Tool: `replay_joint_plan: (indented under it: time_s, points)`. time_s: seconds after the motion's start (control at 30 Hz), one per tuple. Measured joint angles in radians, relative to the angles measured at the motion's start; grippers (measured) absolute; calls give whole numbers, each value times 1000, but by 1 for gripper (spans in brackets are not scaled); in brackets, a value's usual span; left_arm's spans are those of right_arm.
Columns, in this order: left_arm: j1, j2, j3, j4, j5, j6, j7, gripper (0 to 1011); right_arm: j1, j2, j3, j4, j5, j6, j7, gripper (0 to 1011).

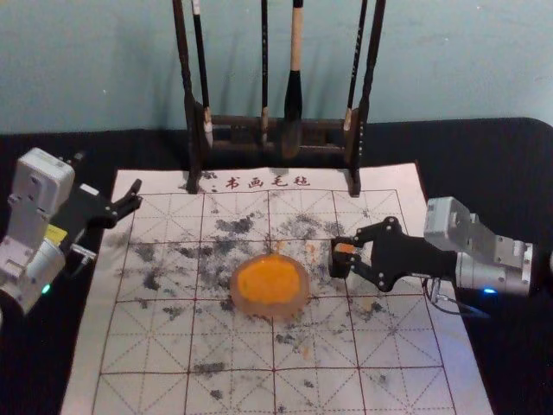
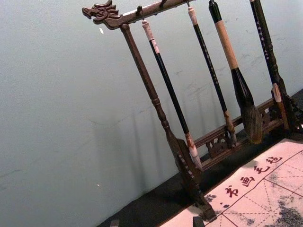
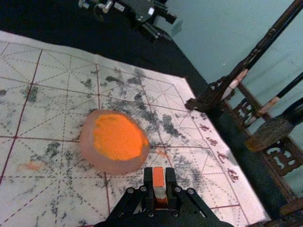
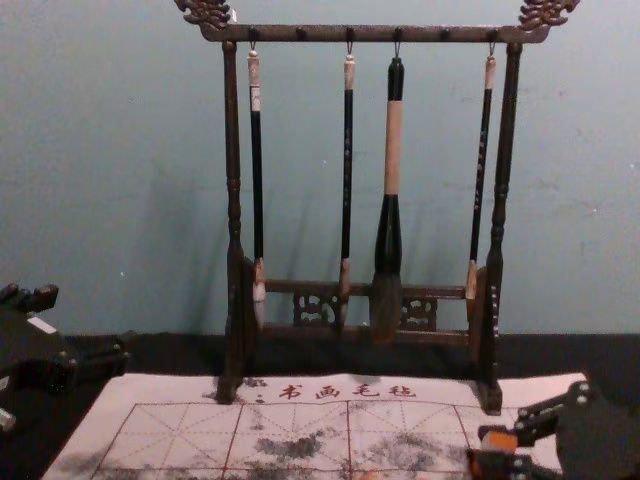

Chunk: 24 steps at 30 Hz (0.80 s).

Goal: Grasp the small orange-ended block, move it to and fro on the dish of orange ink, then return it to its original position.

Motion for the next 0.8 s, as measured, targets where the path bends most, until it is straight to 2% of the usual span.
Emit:
replay_joint_plan:
  time_s: [0.17, 0.37, 0.4, 0.43, 0.53, 0.63, 0.73, 0.77, 0.8]
  points:
    - [0, 0, 0, 0, 0, 0, 0, 1001, -8, 3, 19, -18, 25, 12, -3, 131]
    - [0, 0, 0, 0, 0, 0, 0, 1001, -25, 11, 51, -54, 81, 37, -2, 131]
    - [0, 0, 0, 0, 0, 0, 0, 1001, -31, 12, 61, -65, 101, 45, -2, 131]
    - [0, 0, 0, 0, 0, 0, 0, 1001, -31, 12, 61, -65, 101, 45, -2, 131]
    - [0, 0, 0, 0, 0, 0, 0, 1001, -49, 14, 85, -101, 149, 73, -2, 131]
    - [0, 0, 0, 0, 0, 0, 0, 1001, -60, 15, 98, -123, 176, 96, -4, 131]
    - [0, 0, 0, 0, 0, 0, 0, 1001, -79, 16, 114, -161, 219, 146, -15, 131]
    - [0, 0, 0, 0, 0, 0, 0, 1001, -79, 16, 114, -161, 219, 146, -15, 131]
    - [0, 0, 0, 0, 0, 0, 0, 1001, -86, 16, 120, -180, 234, 175, -23, 131]
